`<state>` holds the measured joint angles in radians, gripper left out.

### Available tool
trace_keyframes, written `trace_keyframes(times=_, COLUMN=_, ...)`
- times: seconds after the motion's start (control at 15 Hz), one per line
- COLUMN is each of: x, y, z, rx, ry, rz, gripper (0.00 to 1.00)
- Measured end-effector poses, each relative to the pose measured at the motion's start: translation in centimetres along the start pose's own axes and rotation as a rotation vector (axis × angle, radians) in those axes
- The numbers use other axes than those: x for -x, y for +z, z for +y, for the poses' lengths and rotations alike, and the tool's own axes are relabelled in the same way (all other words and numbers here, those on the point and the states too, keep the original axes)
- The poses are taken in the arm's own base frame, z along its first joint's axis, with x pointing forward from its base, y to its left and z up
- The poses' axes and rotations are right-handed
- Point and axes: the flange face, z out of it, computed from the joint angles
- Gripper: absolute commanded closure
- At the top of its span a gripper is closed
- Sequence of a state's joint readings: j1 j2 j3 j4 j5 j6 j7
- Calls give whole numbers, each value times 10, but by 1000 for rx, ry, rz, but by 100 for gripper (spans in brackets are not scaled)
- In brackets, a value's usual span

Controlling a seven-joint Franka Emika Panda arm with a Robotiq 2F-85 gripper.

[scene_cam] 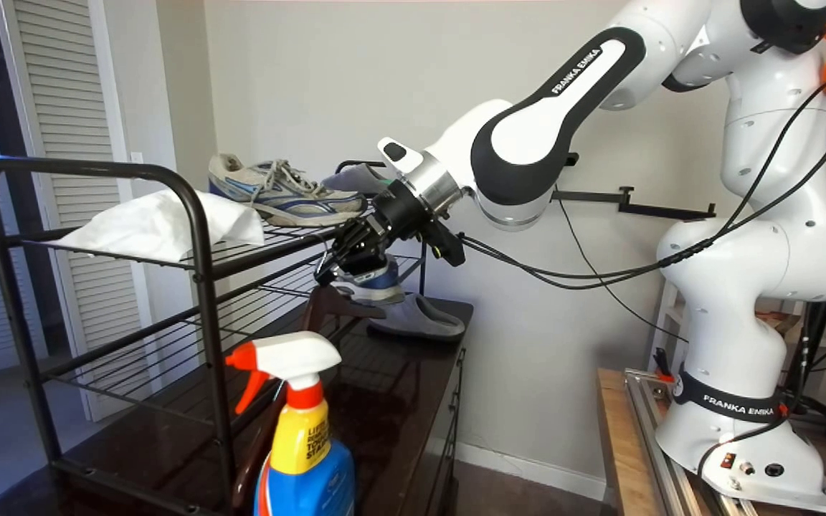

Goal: Put the brown hanger on the topmost shelf.

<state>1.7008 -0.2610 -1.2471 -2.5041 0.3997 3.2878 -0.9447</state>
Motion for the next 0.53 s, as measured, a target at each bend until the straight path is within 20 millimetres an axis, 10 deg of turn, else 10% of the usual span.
trace_keyframes(times=0.53, x=15, y=-13, z=12, rx=26, ry=87, rz=-1, gripper=99)
